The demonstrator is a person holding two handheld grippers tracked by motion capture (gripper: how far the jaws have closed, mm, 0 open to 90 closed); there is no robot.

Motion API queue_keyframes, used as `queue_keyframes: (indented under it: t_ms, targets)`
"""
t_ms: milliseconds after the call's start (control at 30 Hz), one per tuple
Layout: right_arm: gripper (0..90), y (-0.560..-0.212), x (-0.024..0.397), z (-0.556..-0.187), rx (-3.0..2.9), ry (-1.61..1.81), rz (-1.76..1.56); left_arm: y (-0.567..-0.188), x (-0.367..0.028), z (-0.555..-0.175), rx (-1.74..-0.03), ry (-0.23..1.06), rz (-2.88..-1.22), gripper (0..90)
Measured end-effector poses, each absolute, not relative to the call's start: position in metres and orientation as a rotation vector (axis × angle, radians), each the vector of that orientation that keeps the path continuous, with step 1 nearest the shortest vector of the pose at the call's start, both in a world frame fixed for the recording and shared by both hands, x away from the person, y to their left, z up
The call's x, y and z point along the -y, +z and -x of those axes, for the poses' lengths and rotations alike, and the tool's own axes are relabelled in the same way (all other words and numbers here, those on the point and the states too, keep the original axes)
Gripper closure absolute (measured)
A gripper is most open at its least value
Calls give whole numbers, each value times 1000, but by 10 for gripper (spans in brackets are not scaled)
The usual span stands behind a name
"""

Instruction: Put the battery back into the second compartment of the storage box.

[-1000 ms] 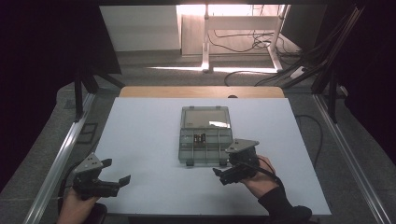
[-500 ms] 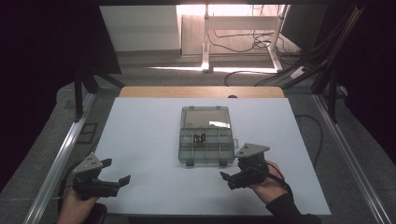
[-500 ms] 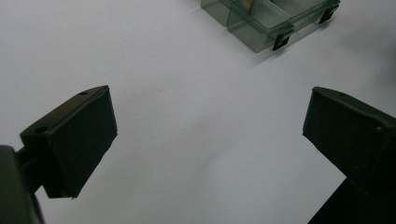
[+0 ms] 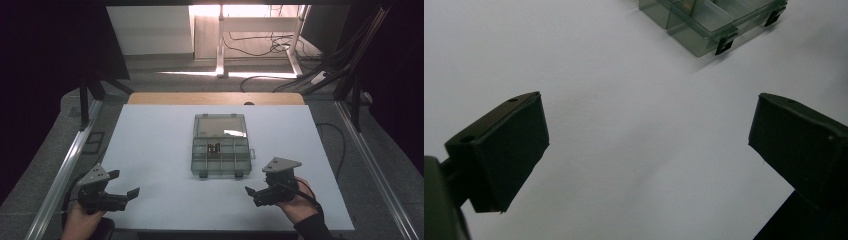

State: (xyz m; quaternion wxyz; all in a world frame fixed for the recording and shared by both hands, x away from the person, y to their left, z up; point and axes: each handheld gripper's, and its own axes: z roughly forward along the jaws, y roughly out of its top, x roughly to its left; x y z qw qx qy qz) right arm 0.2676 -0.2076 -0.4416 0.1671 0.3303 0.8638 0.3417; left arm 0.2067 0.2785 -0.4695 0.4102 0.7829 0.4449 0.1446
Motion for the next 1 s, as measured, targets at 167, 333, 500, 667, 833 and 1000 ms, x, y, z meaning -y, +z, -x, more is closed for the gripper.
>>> queue_keyframes:
  t_ms: [167,333,500,667,833,1000]
  targets:
    - [0,-442,214,-264,-2448,960,-947,-470,-278,-207,-1121,364,-1970,29]
    - [0,-442,221,-261,-2436,953,-968,-470,-279,-207,-1121,364,-1970,29]
    - [0,-444,227,-258,-2423,939,-983,-469,-279,-207,-1120,365,-1969,29]
    - [0,-445,234,-256,-2408,933,-1002,-469,-279,-207,-1121,364,-1968,28]
    - [0,-445,242,-254,-2393,924,-1021,-469,-279,-207,-1119,365,-1969,28]
    - [0,-446,251,-252,-2376,913,-1040,-469,-279,-206,-1120,366,-1969,28]
